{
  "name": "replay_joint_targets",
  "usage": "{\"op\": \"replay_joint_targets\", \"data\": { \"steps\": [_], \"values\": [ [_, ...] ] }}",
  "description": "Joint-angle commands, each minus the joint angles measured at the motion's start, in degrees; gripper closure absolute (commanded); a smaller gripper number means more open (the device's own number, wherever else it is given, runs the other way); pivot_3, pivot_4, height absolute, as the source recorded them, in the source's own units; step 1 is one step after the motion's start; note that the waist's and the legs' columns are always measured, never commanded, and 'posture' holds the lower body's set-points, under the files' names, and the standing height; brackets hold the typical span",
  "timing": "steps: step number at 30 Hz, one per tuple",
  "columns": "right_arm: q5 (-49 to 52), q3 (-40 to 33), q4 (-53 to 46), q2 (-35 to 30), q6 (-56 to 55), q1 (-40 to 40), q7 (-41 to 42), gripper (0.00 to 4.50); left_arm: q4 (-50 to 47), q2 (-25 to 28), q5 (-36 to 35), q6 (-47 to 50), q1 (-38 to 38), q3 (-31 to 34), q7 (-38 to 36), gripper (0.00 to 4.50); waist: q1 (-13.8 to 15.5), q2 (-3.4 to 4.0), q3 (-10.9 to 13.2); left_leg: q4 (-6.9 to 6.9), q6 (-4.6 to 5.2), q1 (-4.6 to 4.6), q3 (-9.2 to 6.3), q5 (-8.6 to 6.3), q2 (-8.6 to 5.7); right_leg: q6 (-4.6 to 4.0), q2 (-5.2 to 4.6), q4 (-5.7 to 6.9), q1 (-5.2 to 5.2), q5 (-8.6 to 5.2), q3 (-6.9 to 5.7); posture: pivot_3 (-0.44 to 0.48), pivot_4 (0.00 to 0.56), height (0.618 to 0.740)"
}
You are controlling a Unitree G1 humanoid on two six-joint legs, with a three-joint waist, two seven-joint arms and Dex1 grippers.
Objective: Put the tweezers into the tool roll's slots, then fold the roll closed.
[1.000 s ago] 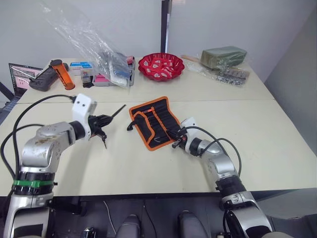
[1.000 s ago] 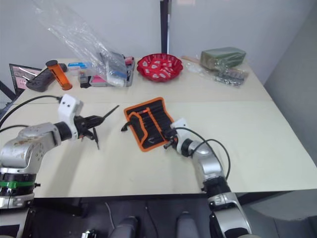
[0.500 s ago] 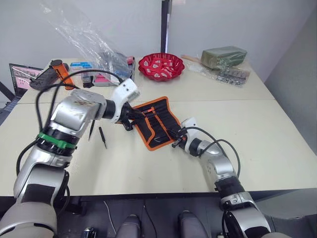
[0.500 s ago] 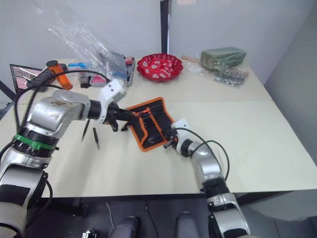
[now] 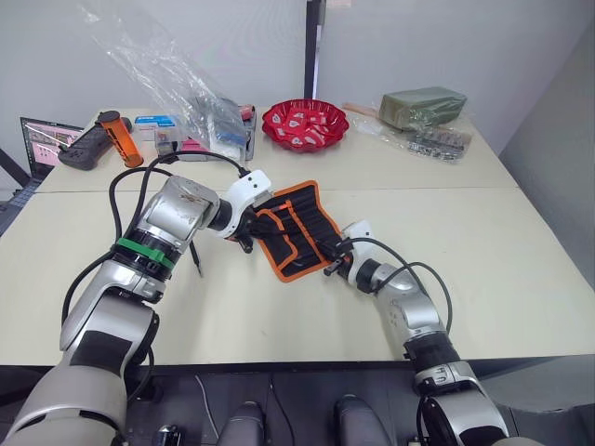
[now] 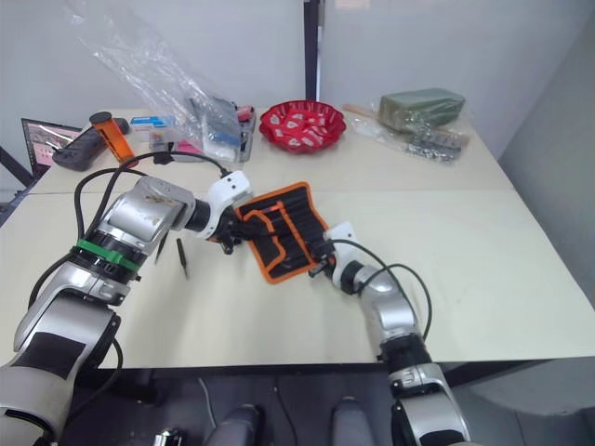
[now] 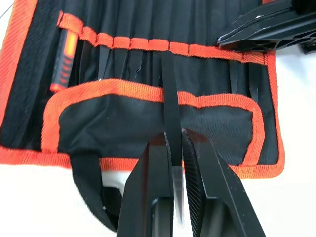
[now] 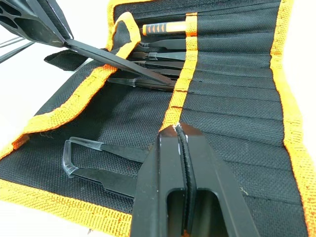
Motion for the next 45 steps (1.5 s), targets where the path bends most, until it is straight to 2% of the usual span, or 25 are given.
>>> {"op": "replay_joint_targets", "data": {
  "steps": [1, 6, 13, 20, 24, 30, 34, 41, 45],
  "values": [
    [-0.16, -0.53, 0.70, -0.50, 0.72, 1.48, -0.72, 4.50, 0.06, -0.55, 0.40, -0.46, -2.45, 2.69, -0.34, 4.45, 0.03, 0.00, 0.00, 0.00, 0.00, -0.01, 0.00, 0.00, 0.00, 0.00, 0.00, 0.00, 0.00, 0.00, 0.00, 0.000, 0.150, 0.740],
    [-0.15, -0.55, 0.37, -0.55, 0.84, 1.74, -0.67, 4.50, 2.17, -2.33, -0.58, 0.52, -4.78, 6.82, 1.19, 4.45, 0.06, 0.00, 0.00, 0.04, 0.00, -0.06, -0.03, 0.00, -0.01, 0.01, 0.00, 0.00, -0.01, 0.00, -0.01, 0.000, 0.150, 0.740],
    [-0.18, -0.42, 0.17, -0.39, 0.91, 1.86, -0.63, 4.50, 7.21, -7.60, -0.88, -0.18, -6.24, 11.54, 5.72, 4.45, 0.02, -0.01, 0.00, 0.05, 0.00, -0.05, -0.03, 0.00, -0.02, 0.00, 0.00, 0.00, 0.01, 0.01, -0.01, 0.000, 0.150, 0.740],
    [-0.19, -0.38, -0.58, -0.36, 1.10, 2.43, -0.93, 4.50, 19.47, -16.95, -1.42, -10.10, -7.17, 18.54, 14.64, 4.45, 0.17, -0.01, 0.00, 0.11, 0.00, -0.11, -0.07, 0.00, -0.04, -0.06, 0.00, -0.02, 0.00, 0.06, -0.01, 0.000, 0.150, 0.740],
    [-0.09, -0.46, -1.24, -0.52, 1.45, 2.73, -1.01, 4.50, 23.22, -19.29, 0.81, -14.49, -5.54, 17.23, 14.69, 4.45, 0.07, -0.01, 0.00, 0.11, -0.01, -0.11, -0.06, 0.00, -0.04, -0.21, 0.00, -0.01, 0.00, 0.15, -0.01, 0.000, 0.150, 0.740],
    [-0.05, -0.58, -1.57, -0.76, 1.75, 2.87, -1.01, 4.50, 19.47, -17.77, 3.60, -13.44, -2.62, 13.76, 11.37, 4.45, 0.03, -0.01, 0.00, 0.10, -0.01, -0.11, -0.07, 0.00, -0.05, -0.25, 0.00, 0.00, 0.00, 0.18, -0.01, 0.000, 0.150, 0.740],
    [-0.11, -0.36, -0.89, -0.39, 1.52, 2.64, -0.97, 4.50, 11.63, -13.84, 5.03, -8.97, 1.61, 10.97, 8.22, 4.45, -0.10, 0.00, 0.00, 0.09, -0.01, -0.10, -0.07, 0.01, -0.05, -0.28, 0.00, 0.01, 0.00, 0.20, -0.01, 0.000, 0.150, 0.740],
    [-0.28, 0.26, 0.10, 0.03, 1.34, 2.31, -0.37, 4.50, -5.49, -6.52, 3.75, 0.61, 9.34, 10.03, 5.59, 4.45, -0.18, 0.01, 0.00, 0.08, -0.01, -0.07, -0.10, 0.01, -0.05, -0.29, 0.00, 0.02, 0.01, 0.20, -0.01, 0.000, 0.150, 0.740],
    [-0.32, 0.37, 0.64, 0.16, 1.20, 2.03, -0.19, 4.50, -12.43, -4.07, 2.55, 4.60, 12.48, 9.89, 4.95, 4.45, -0.12, 0.01, 0.00, 0.07, -0.02, -0.04, -0.11, 0.01, -0.05, -0.29, 0.00, 0.07, 0.02, 0.20, -0.01, 0.000, 0.150, 0.740]
  ]
}}
